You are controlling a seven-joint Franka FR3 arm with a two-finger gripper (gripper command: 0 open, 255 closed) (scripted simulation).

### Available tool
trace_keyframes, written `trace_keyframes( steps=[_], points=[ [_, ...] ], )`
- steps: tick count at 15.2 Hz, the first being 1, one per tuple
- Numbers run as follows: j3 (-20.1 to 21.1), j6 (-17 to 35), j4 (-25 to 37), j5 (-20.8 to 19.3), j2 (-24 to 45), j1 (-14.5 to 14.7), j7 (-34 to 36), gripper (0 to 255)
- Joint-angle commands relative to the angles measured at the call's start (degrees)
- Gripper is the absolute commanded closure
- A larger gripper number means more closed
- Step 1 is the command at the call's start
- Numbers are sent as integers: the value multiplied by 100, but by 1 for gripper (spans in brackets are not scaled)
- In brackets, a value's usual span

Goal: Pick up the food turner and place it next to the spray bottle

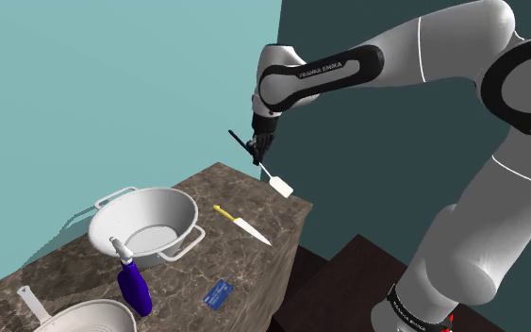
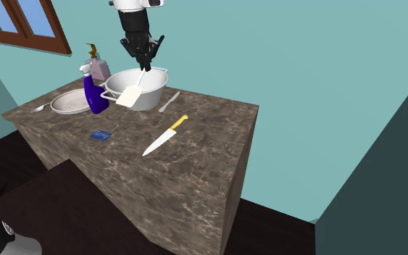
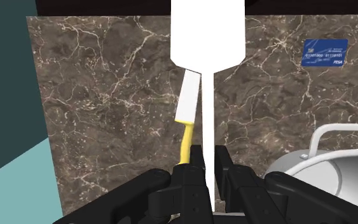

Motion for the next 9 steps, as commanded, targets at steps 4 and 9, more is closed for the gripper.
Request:
trace_keyframes(
  steps=[4, 9],
  points=[
    [384, 21, -167, -9, -151, 321, 716, 255],
    [774, 18, -182, -18, -171, 639, 1427, 255]
  ],
)
